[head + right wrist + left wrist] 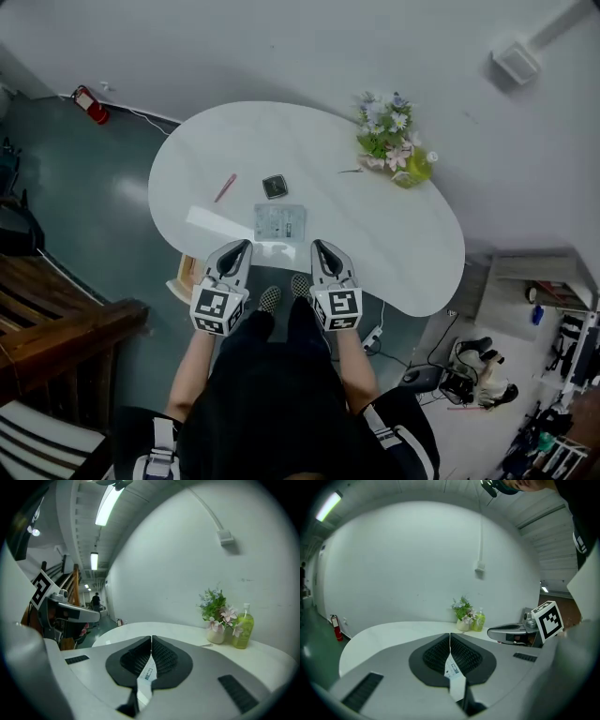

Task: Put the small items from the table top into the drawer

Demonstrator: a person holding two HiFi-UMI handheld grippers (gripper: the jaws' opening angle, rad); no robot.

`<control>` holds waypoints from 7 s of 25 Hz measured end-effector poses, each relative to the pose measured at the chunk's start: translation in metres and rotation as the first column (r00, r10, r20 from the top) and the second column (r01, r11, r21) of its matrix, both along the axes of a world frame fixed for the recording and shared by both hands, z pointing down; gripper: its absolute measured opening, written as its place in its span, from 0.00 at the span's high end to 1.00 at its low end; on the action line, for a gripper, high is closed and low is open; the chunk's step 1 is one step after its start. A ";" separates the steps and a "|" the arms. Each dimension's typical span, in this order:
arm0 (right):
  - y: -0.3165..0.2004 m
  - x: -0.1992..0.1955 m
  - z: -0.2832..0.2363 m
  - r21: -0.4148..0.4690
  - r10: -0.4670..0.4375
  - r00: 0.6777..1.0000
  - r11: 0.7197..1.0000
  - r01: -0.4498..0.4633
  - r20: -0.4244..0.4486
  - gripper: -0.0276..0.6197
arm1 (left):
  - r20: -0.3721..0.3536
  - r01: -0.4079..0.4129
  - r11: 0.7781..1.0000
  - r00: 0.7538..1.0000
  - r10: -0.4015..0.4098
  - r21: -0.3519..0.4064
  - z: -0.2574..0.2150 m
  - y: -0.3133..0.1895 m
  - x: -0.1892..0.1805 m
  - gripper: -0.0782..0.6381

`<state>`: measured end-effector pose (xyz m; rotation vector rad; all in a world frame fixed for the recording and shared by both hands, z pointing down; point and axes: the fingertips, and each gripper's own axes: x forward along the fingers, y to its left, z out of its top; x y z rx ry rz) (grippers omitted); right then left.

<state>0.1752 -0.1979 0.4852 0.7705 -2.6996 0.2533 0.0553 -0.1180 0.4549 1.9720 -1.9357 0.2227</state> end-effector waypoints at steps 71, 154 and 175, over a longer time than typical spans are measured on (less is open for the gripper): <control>-0.033 -0.097 0.061 -0.154 -0.480 0.876 0.871 0.467 -0.056 0.91 | -0.006 0.299 0.951 0.954 -0.300 -0.079 0.057 -0.006 -0.019 0.86; 0.319 -0.248 0.287 -0.316 -0.899 0.345 0.421 0.850 -0.269 0.91 | -0.056 0.795 0.562 0.566 -0.823 -0.226 0.232 0.338 -0.130 0.86; 0.295 -0.286 0.334 -0.191 -0.799 0.384 0.513 0.837 -0.462 0.91 | -0.075 0.776 0.583 0.584 -0.808 -0.242 0.246 0.329 -0.134 0.86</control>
